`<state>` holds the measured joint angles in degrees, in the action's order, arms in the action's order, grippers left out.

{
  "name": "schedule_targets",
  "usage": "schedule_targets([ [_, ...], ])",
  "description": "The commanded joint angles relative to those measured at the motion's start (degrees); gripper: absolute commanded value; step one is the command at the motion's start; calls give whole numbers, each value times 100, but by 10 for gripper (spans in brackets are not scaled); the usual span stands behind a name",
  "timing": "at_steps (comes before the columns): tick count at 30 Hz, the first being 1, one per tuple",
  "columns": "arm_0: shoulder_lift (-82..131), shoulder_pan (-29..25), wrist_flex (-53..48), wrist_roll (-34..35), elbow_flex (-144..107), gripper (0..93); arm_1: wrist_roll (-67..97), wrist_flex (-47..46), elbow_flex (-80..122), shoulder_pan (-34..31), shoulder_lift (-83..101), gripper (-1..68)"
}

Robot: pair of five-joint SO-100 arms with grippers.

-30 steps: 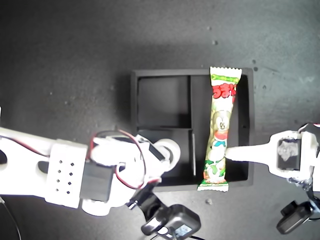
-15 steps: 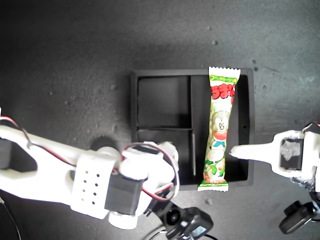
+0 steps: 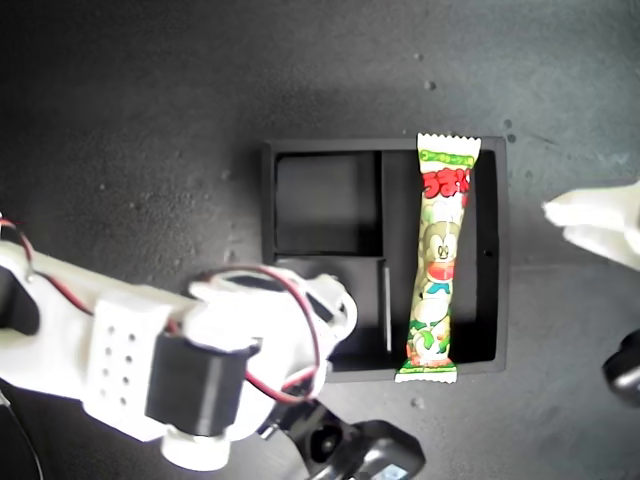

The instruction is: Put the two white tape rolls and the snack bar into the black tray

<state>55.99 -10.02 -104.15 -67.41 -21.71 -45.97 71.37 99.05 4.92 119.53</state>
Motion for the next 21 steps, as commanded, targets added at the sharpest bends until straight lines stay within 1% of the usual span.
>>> schedule_targets([
  [1,1503,246,-97,-325,-1415,94,-1195,237,1107,299,2127,70],
  [5,2241,229,-44,-984,-2646,100,-2065,448,2610,352,4377,80],
  [9,2224,-53,18,-1564,-3085,123,-2461,545,3727,158,5801,80],
  [13,2145,-325,202,-2039,-3516,133,-2575,589,4140,26,6073,82],
  [21,2162,-1125,826,-2742,-3718,132,-2672,475,4412,-185,6073,81],
])
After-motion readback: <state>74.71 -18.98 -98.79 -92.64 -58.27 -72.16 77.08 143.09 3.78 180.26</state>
